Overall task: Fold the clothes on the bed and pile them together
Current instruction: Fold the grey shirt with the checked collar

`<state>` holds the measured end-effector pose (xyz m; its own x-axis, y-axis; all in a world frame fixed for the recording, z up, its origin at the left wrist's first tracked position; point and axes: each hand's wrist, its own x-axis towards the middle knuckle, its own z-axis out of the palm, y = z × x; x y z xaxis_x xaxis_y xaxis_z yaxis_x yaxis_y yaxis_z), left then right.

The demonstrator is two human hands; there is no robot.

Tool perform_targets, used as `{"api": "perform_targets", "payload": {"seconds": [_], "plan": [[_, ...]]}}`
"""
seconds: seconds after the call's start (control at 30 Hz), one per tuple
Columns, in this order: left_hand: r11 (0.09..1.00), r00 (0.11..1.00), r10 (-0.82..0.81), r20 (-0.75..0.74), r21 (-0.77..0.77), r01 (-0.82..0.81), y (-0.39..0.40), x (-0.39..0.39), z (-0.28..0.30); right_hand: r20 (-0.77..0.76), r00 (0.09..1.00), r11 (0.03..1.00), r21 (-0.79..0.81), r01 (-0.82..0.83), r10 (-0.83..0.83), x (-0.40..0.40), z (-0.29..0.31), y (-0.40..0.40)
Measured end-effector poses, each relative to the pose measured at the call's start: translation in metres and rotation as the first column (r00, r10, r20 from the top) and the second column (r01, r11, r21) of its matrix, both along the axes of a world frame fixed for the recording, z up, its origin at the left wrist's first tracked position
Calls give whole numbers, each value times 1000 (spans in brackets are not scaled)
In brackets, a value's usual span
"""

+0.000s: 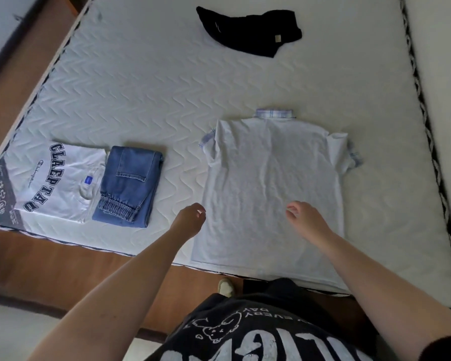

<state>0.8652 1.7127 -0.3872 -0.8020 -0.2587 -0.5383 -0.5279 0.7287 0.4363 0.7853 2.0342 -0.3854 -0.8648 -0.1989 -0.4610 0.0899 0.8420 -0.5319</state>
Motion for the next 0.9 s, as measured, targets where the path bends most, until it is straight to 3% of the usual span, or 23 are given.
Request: {"api": "perform_targets", "payload": {"seconds": [0.37, 0.6, 0.9], "plan": [[995, 993, 92, -71, -23, -94, -18, -109, -3, 15, 988, 986, 54, -155, 154, -133, -17, -60], [989, 980, 149, -133, 30, -146, -50, -177, -60, -11, 977, 969, 135, -209, 213, -199, -78, -133], [998, 976, 37, -212, -48, -49, -82, -289, -166, -149, 959, 966, 131, -223, 241, -271, -172, -202]]}}
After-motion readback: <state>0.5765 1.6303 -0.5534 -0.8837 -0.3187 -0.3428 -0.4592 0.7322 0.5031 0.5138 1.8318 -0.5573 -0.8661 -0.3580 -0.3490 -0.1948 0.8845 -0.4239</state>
